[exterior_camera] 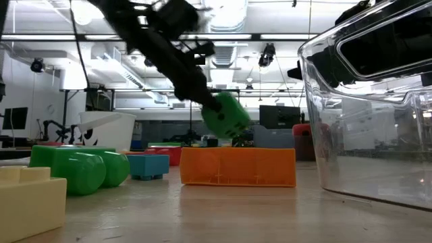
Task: Pick & Place Toys
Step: Put the green die into the gray bin
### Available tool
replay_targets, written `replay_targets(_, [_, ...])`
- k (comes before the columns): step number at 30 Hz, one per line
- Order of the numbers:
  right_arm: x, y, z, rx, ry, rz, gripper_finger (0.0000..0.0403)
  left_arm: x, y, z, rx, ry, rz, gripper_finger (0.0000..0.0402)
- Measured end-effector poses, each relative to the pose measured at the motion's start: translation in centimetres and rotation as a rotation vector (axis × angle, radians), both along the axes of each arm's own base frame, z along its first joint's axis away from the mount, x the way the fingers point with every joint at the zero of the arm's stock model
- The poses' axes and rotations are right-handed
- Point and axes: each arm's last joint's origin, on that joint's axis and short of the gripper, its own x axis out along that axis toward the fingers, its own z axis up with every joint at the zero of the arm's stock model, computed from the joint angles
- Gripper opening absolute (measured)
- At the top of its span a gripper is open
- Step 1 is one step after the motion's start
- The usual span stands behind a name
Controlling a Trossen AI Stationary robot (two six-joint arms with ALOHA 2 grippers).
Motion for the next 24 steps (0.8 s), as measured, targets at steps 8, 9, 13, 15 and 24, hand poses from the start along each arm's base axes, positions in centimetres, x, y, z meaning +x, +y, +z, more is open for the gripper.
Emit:
replay_targets(8, [0.2,0.4,1.5,-0.011,-0.186,0.108,0.0308,-1.9,1.9,0.7,-0.121,-0.381,-0.071,0.0128])
replay_targets(9, [0.2,0.5,1.7,-0.014,-0.212,0.117,0.0308,-1.6,2.2,0.9,-0.126,-0.392,-0.066,0.0128])
replay_targets(13, [0.1,0.5,2.2,-0.016,-0.254,0.133,0.0308,-0.1,3.0,1.1,-0.126,-0.396,-0.059,0.0127])
replay_targets(15, [0.0,0.5,2.3,-0.015,-0.262,0.134,0.0308,0.9,3.3,1.5,-0.124,-0.401,-0.06,0.0126])
replay_targets(24, [-0.3,0.6,2.5,-0.013,-0.276,0.151,0.0308,5.8,5.6,1.6,-0.153,-0.295,-0.024,0.0126])
